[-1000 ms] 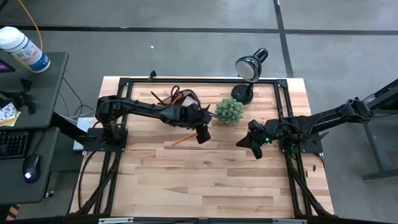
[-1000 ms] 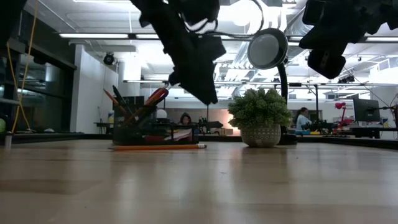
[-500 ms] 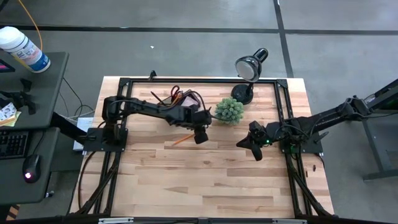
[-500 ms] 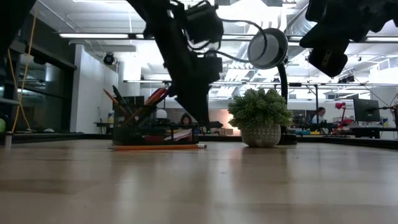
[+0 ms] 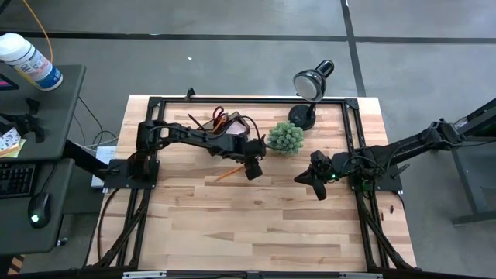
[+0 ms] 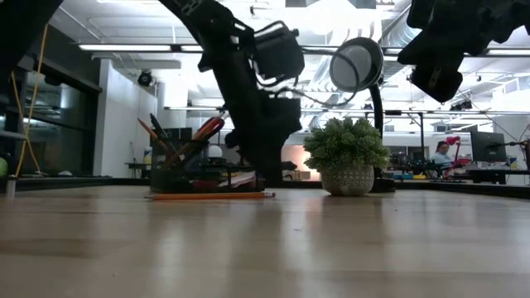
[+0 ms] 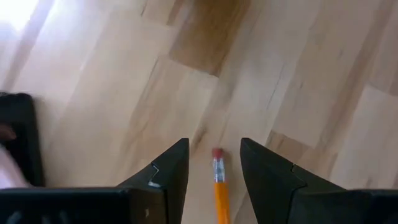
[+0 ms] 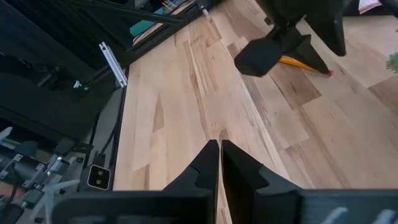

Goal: Pick and place office supplies into organizer

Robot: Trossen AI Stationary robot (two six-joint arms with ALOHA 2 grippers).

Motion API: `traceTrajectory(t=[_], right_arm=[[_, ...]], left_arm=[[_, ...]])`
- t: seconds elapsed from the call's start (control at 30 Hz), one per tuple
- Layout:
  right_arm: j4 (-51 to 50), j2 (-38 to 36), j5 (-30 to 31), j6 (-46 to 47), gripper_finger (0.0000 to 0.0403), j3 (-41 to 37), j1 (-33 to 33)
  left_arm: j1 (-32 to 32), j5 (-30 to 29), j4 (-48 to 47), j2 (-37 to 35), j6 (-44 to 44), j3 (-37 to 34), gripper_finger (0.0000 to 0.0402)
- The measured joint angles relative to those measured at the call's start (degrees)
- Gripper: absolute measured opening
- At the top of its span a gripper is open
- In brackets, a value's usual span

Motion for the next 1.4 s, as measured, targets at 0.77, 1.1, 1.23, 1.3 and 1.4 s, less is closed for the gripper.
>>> traceTrajectory(t=[0.77,1.1,1.23,1.3,1.4], right_arm=[[-0.02,0.0,0.25,-0.85,0.0012,0.0,0.0],[-0.03,0.0,1.28,-0.9,0.0012,0.0,-0.02],[-0.03,0.0,1.41,-0.9,0.0012,0.0,-0.02],[-0.03,0.0,1.41,-0.9,0.0012,0.0,0.0],[-0.03,0.0,1.51,-0.9,0.0012,0.0,-0.02]], left_arm=[[0.02,-1.86,0.31,1.11,-0.52,-0.12,0.0117],[0.02,0.28,0.46,1.11,0.33,-0.12,0.0117],[0.37,0.3,0.37,1.11,0.38,-0.14,0.0117],[0.71,0.96,0.55,1.28,0.39,-0.25,0.0117],[1.6,2.98,0.71,1.99,0.67,-0.4,0.0117]])
